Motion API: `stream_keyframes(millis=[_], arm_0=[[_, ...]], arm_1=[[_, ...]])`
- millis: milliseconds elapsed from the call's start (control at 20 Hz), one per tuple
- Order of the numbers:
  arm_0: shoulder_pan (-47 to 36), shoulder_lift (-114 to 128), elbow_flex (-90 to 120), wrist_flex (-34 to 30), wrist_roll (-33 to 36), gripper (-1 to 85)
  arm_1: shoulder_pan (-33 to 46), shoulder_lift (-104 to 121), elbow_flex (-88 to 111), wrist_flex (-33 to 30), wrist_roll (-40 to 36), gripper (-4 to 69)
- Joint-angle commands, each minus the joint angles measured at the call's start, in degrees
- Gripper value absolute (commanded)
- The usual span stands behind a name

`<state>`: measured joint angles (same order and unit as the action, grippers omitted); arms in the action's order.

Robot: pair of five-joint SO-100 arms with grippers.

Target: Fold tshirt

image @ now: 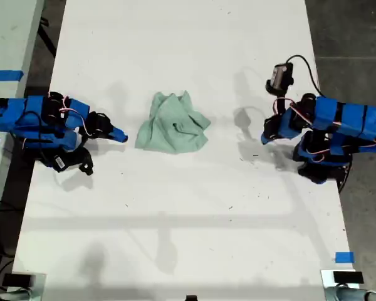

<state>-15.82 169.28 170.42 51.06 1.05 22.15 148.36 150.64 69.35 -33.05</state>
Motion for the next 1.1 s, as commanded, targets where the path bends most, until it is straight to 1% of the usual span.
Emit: stream_keyframes(millis=[0,50,150,250,400,450,600,700,850,950,1050], arm_0=[[1.14,8.35,4.92,0.44,-2.11,0.1],[0.79,15.47,9.05,1.76,-2.46,0.1],[1.76,32.34,12.74,7.65,-2.81,0.1],[0.88,31.64,12.57,7.56,-2.99,0.1],[0.09,29.53,12.66,6.68,-2.72,0.1],[0.26,29.62,12.66,6.68,-2.72,0.1],[0.35,29.27,12.66,6.59,-2.72,0.7],[0.0,29.62,12.66,6.68,-2.72,1.3],[-0.79,34.45,12.74,8.44,-2.37,1.5],[-1.23,36.12,12.83,8.88,-1.76,1.3],[-1.05,36.12,12.83,8.88,-1.76,0.9]], arm_1=[[-2.37,4.39,6.42,-3.43,3.6,-1.4],[-2.72,4.48,7.73,-5.01,3.78,-1.4],[-3.34,2.11,6.24,-7.38,2.99,-1.4],[-3.87,-9.05,-2.9,-10.02,0.18,-1.4],[-5.71,-33.66,-26.54,-10.72,-4.48,-1.4],[-6.33,-39.46,-33.93,-10.72,-5.89,-1.4],[-7.65,-53.44,-54.49,-7.12,-9.14,-1.4],[-7.65,-58.54,-62.67,-6.68,-11.07,-1.4],[-7.38,-66.8,-73.56,-6.77,-14.15,-1.4],[-7.56,-72.95,-79.8,-7.21,-14.77,-1.4],[-8.61,-79.54,-87.1,-6.33,-14.94,-1.4]])
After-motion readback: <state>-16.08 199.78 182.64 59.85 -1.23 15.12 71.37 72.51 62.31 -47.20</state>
